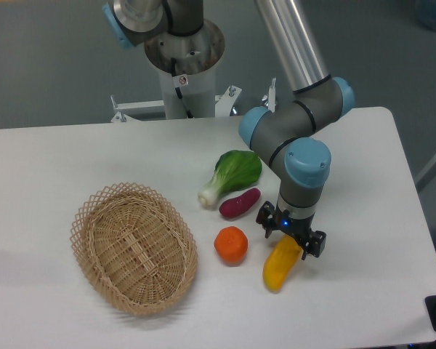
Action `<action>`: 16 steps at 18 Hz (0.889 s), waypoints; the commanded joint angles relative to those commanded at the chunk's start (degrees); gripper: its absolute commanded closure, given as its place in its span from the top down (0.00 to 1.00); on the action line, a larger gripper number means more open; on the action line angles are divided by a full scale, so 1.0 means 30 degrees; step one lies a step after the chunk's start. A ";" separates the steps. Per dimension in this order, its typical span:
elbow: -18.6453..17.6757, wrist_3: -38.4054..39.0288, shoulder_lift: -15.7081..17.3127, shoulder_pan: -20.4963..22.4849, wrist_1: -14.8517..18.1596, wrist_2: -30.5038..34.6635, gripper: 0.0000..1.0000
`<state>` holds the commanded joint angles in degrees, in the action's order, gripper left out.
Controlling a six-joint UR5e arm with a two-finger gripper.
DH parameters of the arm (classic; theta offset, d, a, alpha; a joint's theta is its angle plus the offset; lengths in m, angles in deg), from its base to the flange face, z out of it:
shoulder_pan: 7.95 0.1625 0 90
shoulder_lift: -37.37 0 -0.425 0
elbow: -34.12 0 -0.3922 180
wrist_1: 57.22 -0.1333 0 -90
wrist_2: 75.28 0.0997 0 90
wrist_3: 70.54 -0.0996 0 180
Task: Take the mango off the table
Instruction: 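Close the gripper on the mango's end, then lift the held mango up off the table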
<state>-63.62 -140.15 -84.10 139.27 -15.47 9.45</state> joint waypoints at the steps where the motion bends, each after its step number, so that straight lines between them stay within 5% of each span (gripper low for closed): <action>1: -0.0087 0.0261 0.0087 0.0000 -0.0264 0.0000 0.57; 9: 0.0117 0.0322 0.0175 0.0000 -0.0266 -0.0088 0.40; 16: 0.0994 0.2544 0.1345 0.0234 -0.0266 -0.2600 0.41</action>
<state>-60.64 -132.52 -80.06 139.97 -16.26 1.65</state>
